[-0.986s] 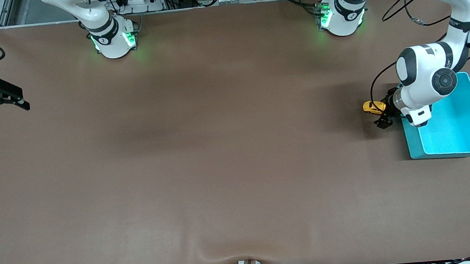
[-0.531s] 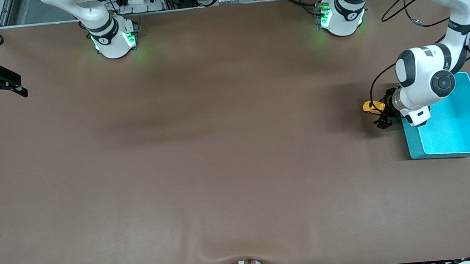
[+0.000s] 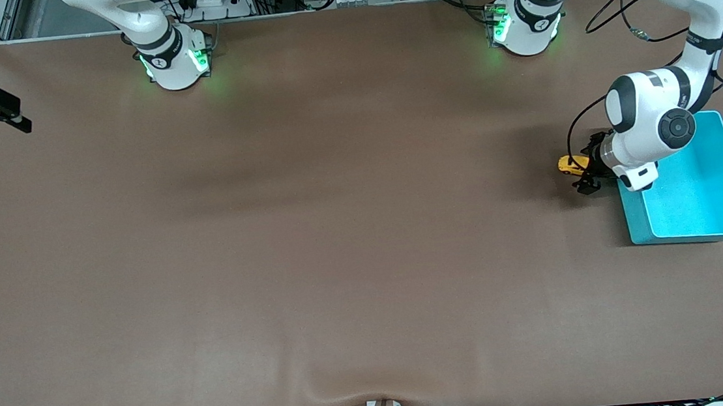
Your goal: Wind and store yellow beetle car
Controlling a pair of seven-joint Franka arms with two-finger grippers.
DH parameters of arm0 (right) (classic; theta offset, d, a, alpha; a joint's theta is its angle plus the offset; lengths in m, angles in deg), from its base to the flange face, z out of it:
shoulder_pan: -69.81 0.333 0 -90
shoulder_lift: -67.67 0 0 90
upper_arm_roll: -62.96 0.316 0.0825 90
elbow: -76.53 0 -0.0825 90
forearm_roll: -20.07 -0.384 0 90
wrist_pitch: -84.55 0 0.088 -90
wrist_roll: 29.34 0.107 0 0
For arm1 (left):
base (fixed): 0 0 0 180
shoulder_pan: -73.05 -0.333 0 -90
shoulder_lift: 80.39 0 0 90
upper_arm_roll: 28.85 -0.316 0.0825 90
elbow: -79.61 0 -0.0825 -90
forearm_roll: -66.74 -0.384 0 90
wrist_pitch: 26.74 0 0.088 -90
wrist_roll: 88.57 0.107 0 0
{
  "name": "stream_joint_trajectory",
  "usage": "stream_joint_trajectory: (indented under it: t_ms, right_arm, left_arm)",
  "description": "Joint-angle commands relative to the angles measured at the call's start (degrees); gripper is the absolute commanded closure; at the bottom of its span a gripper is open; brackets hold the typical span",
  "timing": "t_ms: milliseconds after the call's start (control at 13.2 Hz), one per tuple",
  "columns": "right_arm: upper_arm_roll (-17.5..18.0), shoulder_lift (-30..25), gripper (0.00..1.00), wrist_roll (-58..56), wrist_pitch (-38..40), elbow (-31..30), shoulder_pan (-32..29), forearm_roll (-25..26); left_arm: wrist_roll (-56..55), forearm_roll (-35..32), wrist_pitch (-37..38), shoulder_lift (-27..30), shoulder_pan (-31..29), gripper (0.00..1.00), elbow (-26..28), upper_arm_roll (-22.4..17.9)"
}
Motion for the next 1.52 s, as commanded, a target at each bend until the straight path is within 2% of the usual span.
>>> stream_joint_trajectory:
  t_ms: [0, 76, 303, 455, 607, 834, 910, 1214, 1441]
  right_arm:
    - [0.7, 0.2, 0.0, 1.44, 1.24, 0.89, -0.34, 1.09]
    - [0.79, 0.2, 0.0, 1.44, 1.15, 0.71, -0.25, 2.22]
    - [1.32, 0.55, 0.0, 1.44, 0.89, 0.36, -0.25, 2.85]
    - [1.32, 0.9, 0.0, 1.44, 0.71, 0.36, -0.16, 2.85]
    - [1.32, 0.9, 0.0, 1.44, 0.62, 0.36, -0.16, 2.85]
    - [1.32, 0.9, 0.0, 1.35, 0.62, 0.36, -0.08, 2.94]
    - [1.32, 0.99, 0.0, 1.35, 0.62, 0.36, -0.08, 2.94]
    - [1.32, 1.08, 0.0, 1.26, 0.62, 0.36, 0.1, 2.94]
    - [1.32, 1.17, 0.0, 1.35, 0.62, 0.36, 0.01, 2.94]
  left_arm:
    - [-1.64, -1.64, -0.85, -0.21, -0.55, 0.14, 0.53, -0.01]
    - [-1.64, -2.51, -0.85, -0.3, -0.55, 0.25, 0.53, -0.01]
    - [-1.64, -3.84, -0.85, -0.56, -0.64, 0.32, 0.61, -0.01]
    - [-1.64, -3.84, -0.85, -0.48, -0.64, 0.45, 0.61, -0.01]
    - [-1.64, -3.84, -0.77, -0.48, -0.64, 0.68, 0.61, -0.01]
    - [-1.55, -3.84, -0.77, -0.13, -0.64, 0.96, 0.18, -0.01]
    - [-1.55, -3.84, -0.77, 0.14, -0.64, 1.0, 0.0, 0.07]
    - [-1.03, -3.84, 0.98, 2.85, -0.47, 1.0, -1.58, 0.16]
    - [-0.24, -3.93, 9.75, 5.76, -0.03, 1.0, -6.22, 0.16]
